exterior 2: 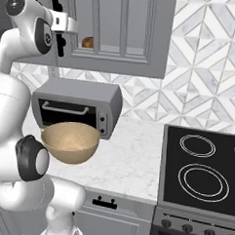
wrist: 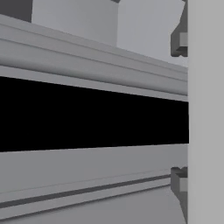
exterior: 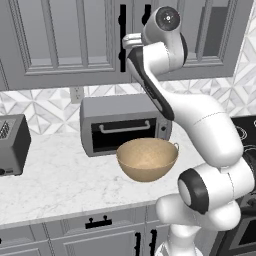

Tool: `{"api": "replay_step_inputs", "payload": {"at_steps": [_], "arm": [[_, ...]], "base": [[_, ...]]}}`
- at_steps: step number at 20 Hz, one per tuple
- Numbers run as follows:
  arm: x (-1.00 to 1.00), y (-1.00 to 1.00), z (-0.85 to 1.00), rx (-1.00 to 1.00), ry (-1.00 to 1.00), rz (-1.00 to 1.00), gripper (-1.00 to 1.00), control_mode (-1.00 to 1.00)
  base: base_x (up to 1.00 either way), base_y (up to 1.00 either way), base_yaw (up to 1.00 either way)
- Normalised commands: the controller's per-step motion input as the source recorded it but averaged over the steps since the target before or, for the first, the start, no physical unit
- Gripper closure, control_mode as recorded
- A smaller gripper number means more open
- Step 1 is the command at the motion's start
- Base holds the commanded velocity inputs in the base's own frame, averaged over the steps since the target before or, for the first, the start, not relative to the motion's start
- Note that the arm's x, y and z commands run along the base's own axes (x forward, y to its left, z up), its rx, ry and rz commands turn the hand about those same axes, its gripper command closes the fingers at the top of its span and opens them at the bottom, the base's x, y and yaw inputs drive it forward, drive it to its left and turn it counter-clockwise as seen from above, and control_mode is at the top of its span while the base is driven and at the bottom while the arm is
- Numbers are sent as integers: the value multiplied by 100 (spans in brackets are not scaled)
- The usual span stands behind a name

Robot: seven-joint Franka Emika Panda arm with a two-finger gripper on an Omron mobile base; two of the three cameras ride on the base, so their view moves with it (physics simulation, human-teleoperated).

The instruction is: Open the cabinet, pick up the bread from the cabinet and place it in the basket. Then move the basket to the dining counter.

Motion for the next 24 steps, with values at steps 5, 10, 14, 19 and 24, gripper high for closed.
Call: {"api": "replay_step_inputs", "payload": {"at_steps": [5,10,14,19,24], "arm": [[38,0,0,0,0,0,-100,-100],[37,10,-3,0,-4,0,-100,-100],[41,13,0,0,-1,0,100,-100],[34,11,0,0,-2,0,100,-100],[20,9,0,0,0,0,100,-100]], "base": [[0,0,0],[0,0,0],[0,0,0],[0,0,0],[0,0,0]]}}
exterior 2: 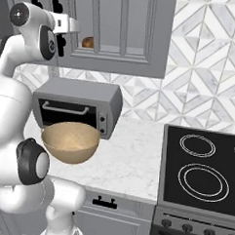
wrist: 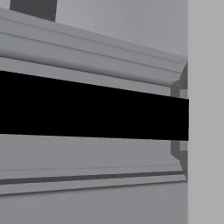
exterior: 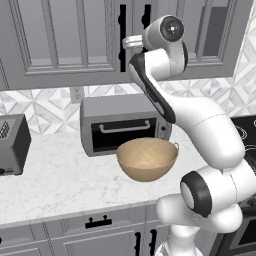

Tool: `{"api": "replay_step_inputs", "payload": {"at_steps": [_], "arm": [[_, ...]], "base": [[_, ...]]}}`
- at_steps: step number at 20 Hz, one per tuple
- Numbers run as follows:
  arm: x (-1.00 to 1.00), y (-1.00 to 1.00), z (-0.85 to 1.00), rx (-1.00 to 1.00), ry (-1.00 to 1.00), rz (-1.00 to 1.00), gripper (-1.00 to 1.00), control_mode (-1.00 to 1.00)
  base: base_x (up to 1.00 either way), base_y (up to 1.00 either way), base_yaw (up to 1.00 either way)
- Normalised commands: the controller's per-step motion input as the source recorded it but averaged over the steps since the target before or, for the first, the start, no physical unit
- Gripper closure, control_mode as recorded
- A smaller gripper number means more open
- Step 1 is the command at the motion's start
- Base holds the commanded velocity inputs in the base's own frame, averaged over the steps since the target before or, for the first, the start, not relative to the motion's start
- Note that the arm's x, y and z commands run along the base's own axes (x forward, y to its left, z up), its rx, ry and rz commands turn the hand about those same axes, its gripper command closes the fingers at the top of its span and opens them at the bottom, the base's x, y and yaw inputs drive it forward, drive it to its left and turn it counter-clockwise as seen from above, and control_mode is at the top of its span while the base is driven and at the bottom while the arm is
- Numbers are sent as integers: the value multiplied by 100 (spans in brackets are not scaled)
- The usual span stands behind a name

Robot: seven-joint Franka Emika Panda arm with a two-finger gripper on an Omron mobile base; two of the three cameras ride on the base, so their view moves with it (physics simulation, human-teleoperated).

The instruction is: Open the cabinet, pick up the bread from the cabinet and place it in the basket. Then move the basket to the dining counter.

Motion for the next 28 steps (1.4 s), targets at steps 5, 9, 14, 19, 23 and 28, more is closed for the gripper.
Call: {"api": "replay_step_inputs", "payload": {"at_steps": [5,9,14,19,23,28], "arm": [[-8,-14,-1,0,0,0,100,-100],[-93,-59,0,4,-2,9,100,-100],[-100,-83,0,7,-7,25,100,-100],[-100,-81,1,5,-2,34,100,-100],[-100,-81,12,1,4,33,100,-100],[-100,-90,4,0,9,29,100,-100]], "base": [[0,0,0],[0,0,0],[0,0,0],[0,0,0],[0,0,0],[0,0,0]]}}
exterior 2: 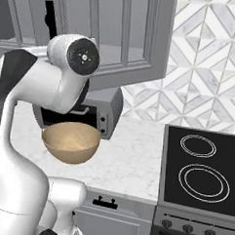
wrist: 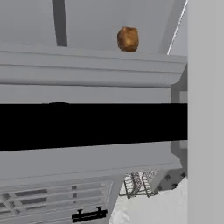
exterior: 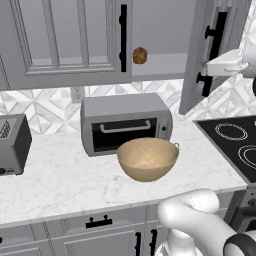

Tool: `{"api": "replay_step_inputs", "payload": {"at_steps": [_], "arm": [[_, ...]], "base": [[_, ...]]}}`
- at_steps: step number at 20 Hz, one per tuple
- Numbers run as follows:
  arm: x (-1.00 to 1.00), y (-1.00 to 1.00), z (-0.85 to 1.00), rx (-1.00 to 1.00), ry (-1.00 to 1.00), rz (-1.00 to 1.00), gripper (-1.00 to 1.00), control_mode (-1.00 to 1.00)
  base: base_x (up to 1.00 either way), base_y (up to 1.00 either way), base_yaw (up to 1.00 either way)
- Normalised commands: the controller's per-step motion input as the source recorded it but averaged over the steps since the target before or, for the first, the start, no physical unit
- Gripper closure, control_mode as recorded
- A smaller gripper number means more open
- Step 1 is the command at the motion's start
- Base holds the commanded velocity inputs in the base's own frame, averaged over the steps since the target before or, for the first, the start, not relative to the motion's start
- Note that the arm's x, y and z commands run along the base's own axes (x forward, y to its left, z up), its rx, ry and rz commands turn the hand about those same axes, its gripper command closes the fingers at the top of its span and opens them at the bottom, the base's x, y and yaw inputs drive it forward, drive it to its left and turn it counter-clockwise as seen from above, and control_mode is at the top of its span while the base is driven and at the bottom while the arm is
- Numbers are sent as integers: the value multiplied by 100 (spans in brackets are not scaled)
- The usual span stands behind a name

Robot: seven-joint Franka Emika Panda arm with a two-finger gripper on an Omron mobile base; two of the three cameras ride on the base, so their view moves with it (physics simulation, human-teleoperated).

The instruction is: Open the cabinet, pick up the bread from the cabinet and place it in the basket. Then move the basket to the dining counter.

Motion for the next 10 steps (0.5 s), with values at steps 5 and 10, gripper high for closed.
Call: {"api": "replay_step_inputs", "payload": {"at_steps": [5,10], "arm": [[-100,-100,0,4,6,29,100,-100],[-79,-41,-1,1,20,7,100,-100]], "base": [[0,0,0],[0,0,0]]}}
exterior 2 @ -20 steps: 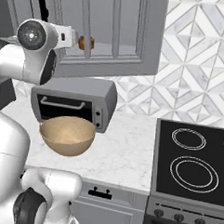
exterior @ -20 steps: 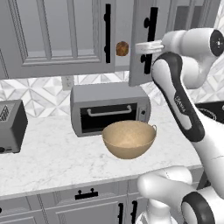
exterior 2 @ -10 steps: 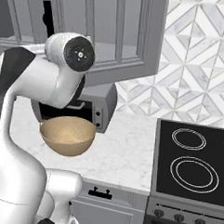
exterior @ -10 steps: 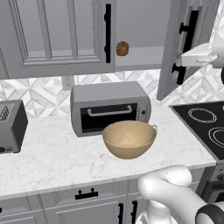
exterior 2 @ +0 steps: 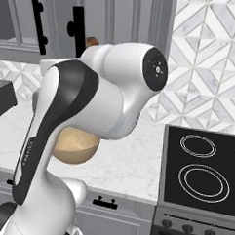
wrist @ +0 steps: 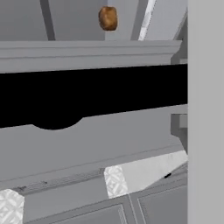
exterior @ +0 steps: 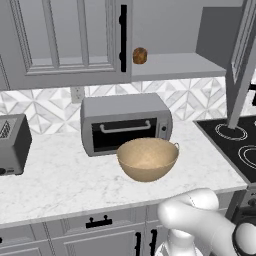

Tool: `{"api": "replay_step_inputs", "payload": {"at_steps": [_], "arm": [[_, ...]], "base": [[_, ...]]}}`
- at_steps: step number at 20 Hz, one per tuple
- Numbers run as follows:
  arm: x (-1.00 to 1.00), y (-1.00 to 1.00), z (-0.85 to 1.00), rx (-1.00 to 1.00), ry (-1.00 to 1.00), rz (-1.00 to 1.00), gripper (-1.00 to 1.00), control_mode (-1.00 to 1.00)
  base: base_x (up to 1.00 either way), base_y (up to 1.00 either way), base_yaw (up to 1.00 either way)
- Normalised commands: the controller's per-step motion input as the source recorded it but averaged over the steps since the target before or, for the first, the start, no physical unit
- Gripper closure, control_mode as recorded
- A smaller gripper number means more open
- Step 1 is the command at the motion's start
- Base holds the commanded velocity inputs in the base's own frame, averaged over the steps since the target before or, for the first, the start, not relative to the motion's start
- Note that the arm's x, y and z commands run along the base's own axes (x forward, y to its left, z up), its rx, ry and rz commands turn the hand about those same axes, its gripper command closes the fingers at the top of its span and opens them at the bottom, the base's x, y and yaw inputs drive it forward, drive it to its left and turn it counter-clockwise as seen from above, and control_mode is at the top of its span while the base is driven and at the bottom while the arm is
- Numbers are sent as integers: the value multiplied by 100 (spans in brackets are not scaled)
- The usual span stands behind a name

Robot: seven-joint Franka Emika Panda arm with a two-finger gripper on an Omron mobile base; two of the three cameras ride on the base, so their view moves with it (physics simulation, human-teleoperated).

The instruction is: Open the cabinet, pick up the bread from the cabinet and place it in the basket. Then move the basket to the dining counter.

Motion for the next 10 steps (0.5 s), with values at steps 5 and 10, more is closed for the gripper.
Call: {"api": "replay_step_inputs", "payload": {"at_steps": [5,10], "arm": [[-15,-2,0,1,2,2,-100,-100],[-19,3,-2,0,2,1,-100,-100]], "base": [[0,0,0],[0,0,0]]}}
